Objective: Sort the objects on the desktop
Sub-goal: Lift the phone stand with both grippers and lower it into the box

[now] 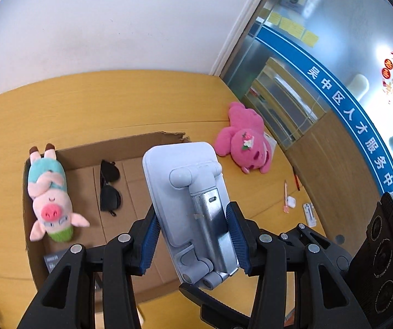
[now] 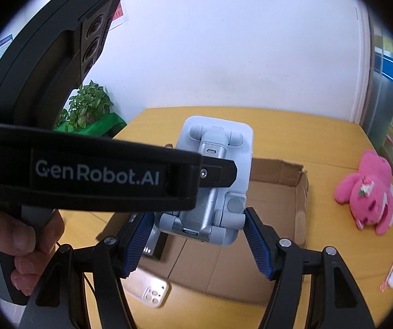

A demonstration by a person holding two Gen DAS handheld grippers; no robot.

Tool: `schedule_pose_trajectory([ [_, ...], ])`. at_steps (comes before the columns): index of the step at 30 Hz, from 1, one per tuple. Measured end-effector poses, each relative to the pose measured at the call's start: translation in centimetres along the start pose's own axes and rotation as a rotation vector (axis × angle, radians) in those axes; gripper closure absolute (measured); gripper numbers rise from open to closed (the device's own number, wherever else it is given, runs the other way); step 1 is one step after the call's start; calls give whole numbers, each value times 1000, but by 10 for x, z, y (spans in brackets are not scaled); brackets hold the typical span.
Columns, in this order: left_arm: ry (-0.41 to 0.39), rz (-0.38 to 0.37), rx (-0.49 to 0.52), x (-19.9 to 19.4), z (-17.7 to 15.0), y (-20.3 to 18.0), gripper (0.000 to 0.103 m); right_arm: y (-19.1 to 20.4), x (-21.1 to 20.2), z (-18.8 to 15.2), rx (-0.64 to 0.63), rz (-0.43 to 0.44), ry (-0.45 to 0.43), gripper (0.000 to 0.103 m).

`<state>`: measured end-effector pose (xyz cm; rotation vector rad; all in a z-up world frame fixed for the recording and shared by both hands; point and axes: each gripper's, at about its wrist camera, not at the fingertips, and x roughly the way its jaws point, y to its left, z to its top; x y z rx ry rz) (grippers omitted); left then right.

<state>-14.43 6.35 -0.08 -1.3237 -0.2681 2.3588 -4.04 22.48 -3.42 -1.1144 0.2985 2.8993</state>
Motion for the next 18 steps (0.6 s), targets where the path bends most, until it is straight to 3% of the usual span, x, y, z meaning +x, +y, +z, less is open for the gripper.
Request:
schedule_pose_trajectory([
  [7, 57, -35, -14, 53, 29, 27, 52, -25, 50, 18, 21, -20, 55, 38],
  [18, 185, -88, -50, 167, 60, 65, 53, -74, 137, 21, 91, -37, 182, 37],
])
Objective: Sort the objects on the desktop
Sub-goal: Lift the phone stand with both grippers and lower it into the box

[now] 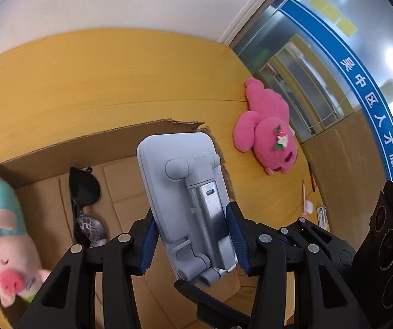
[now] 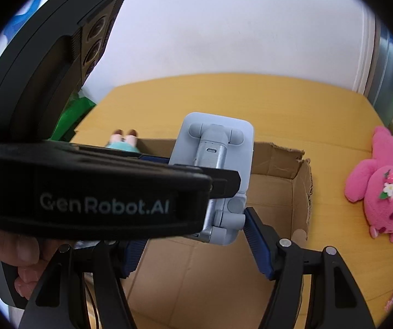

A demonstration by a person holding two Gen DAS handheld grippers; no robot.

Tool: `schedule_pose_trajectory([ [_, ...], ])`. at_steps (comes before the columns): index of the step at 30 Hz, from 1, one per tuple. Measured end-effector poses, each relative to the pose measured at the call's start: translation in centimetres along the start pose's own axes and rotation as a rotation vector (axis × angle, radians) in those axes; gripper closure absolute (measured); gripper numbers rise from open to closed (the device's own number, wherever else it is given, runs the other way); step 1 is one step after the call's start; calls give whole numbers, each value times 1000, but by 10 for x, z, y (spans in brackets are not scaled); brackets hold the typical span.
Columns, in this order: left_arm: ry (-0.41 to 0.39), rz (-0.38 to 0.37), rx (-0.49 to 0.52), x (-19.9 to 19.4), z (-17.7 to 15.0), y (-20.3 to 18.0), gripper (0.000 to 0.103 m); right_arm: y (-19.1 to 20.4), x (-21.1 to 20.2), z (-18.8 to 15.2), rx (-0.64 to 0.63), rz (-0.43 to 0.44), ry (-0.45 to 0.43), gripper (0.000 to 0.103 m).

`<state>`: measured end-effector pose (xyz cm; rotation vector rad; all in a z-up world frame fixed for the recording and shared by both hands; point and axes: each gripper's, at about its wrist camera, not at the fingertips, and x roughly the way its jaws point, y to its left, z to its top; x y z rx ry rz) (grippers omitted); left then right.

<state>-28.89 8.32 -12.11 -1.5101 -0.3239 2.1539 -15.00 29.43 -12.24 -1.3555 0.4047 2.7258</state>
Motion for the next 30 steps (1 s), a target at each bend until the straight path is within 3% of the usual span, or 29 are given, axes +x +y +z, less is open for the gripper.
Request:
schedule_pose_trajectory([
  [11, 112, -51, -79, 100, 15, 54, 53, -48, 101, -3, 82, 16, 145, 38],
  [17, 162, -75, -112, 144, 17, 67, 54, -70, 136, -9, 143, 15, 223, 38],
  [23, 142, -62, -87, 152, 25, 62, 58, -84, 156, -7, 170, -2, 271, 37],
  [26, 156, -31, -88, 150, 23, 59, 50, -85, 156, -6, 166, -7, 288, 37],
  [30, 138, -5, -70, 127, 17, 54, 46, -82, 149, -10, 148, -34, 297, 38],
])
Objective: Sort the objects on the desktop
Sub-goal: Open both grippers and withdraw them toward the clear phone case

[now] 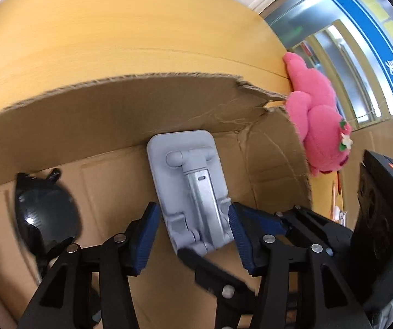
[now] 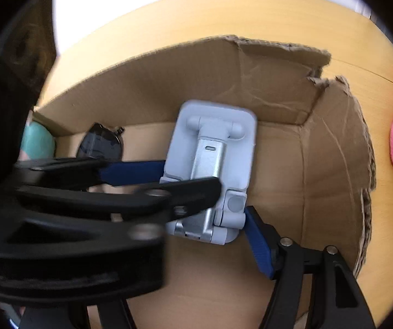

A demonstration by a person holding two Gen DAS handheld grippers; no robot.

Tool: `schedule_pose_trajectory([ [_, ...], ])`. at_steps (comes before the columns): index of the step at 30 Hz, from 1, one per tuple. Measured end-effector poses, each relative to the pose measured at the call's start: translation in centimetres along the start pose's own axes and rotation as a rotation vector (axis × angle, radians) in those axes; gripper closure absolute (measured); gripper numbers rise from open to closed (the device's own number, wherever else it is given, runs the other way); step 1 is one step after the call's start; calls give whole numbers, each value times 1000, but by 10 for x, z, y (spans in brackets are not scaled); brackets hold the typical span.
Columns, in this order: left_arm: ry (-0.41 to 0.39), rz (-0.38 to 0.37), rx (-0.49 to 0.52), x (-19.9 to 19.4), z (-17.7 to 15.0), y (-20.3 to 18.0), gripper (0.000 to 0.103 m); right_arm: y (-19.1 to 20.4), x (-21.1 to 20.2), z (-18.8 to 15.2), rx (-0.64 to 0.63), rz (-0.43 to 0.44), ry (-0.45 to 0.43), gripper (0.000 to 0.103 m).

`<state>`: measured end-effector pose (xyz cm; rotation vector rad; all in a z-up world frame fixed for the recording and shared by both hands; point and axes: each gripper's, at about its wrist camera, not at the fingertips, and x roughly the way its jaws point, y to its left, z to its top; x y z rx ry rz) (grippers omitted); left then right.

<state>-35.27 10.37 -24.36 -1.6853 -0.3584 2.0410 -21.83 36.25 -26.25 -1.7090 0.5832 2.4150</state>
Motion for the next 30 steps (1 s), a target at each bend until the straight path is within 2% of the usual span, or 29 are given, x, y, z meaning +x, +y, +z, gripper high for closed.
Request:
schedule_pose_trajectory([
  [2, -29, 19, 18, -19, -8, -5, 39, 1, -10, -3, 17, 9, -18, 38],
  [4, -62, 29, 30, -41, -19, -7, 38, 3, -21, -8, 29, 10, -32, 38],
  [7, -121, 50, 43, -84, -56, -10, 32, 13, -51, -21, 11, 6, -80, 37],
  [9, -148, 74, 49, -107, -85, -11, 27, 25, -78, -42, -33, 11, -112, 36],
  [11, -153, 127, 50, -131, -127, -9, 26, 34, -88, -50, -86, 30, -105, 35],
  [12, -144, 151, 40, -138, -145, -7, 26, 42, -97, -69, -111, 45, -91, 35],
  [14, -126, 190, -5, -155, -183, 1, 26, 49, -102, -83, -130, 57, -53, 34],
  [17, -147, 241, -66, -184, -221, 7, 26, 50, -122, -125, -98, 38, -12, 34],
  [20, -222, 332, -77, -222, -248, 1, 20, 58, -141, -141, -52, 8, -35, 34],
  [22, -278, 375, -70, -241, -260, -6, 17, 64, -155, -144, -51, 7, -76, 34],
  [24, -336, 417, -65, -264, -272, -15, 9, 75, -174, -143, -84, 17, -139, 35],
  [26, -380, 426, -58, -281, -280, -23, 8, 90, -195, -146, -134, -7, -194, 50],
  [27, -392, 433, -55, -284, -281, -28, 9, 95, -205, -146, -149, -12, -217, 77],
  [28, -408, 444, -49, -290, -286, -32, 29, 98, -220, -149, -151, -19, -242, 95],
  [29, -416, 446, -31, -296, -290, -38, 85, 101, -230, -150, -147, -23, -261, 95],
  [30, -397, 433, -22, -298, -294, -41, 102, 104, -240, -152, -145, -27, -274, 95],
])
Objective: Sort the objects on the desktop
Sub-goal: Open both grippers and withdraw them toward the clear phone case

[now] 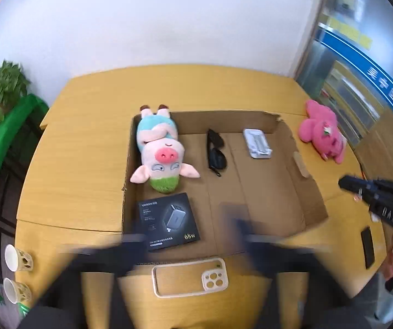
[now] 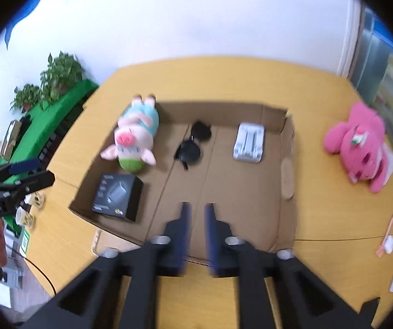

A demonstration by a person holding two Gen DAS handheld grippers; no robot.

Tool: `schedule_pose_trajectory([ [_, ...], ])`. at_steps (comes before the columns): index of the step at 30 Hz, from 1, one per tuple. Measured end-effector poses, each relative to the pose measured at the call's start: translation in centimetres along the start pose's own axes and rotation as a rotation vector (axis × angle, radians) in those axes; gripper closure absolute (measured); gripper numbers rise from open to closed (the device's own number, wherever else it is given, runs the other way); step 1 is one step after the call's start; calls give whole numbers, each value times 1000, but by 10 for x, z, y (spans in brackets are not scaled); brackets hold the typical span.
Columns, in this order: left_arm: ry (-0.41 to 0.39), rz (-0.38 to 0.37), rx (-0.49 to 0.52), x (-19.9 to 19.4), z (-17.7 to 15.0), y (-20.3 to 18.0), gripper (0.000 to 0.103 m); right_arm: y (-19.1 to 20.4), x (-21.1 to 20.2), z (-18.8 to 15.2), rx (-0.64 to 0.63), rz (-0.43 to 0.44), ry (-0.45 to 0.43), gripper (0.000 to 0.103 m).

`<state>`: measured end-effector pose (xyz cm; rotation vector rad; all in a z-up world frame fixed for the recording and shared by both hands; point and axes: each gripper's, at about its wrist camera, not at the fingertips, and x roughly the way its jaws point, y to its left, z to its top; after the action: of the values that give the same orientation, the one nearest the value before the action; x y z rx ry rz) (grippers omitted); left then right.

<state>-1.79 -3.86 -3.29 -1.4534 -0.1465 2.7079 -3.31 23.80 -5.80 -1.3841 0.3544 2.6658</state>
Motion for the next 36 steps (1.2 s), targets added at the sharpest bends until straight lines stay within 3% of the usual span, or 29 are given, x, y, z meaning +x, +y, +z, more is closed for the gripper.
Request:
schedule_pose_trajectory([
  [1, 6, -28, 0, -4, -3, -4, 101, 2, -10, 0, 0, -8, -15, 95],
  [3, -20, -36, 15, -17, -7, -13, 101, 9, -34, -1, -13, -48, -57, 74],
  [4, -38, -42, 28, -24, -8, -18, 92, 12, -42, -2, -18, -61, -74, 43],
  [5, -53, -50, 32, -31, -10, -23, 58, 16, -50, -4, -23, -69, -100, 28],
  [6, -62, -50, 29, -36, -11, -26, 32, 18, -59, -7, -26, -72, -126, 22],
  [7, -83, -42, 22, -42, -13, -28, 0, 20, -67, -9, -27, -75, -141, 22],
  [9, -161, -41, 10, -59, -18, -30, 1, 22, -76, -13, -19, -72, -142, 22],
  [10, -164, -48, 11, -62, -18, -31, 1, 23, -79, -15, -14, -66, -142, 22],
  [21, -120, -43, -23, -73, -39, -14, 1, 37, -86, -35, 6, -52, -126, 22],
  [36, -76, -75, -67, -51, -56, 31, 1, 76, -59, -35, -19, -55, -55, 22],
])
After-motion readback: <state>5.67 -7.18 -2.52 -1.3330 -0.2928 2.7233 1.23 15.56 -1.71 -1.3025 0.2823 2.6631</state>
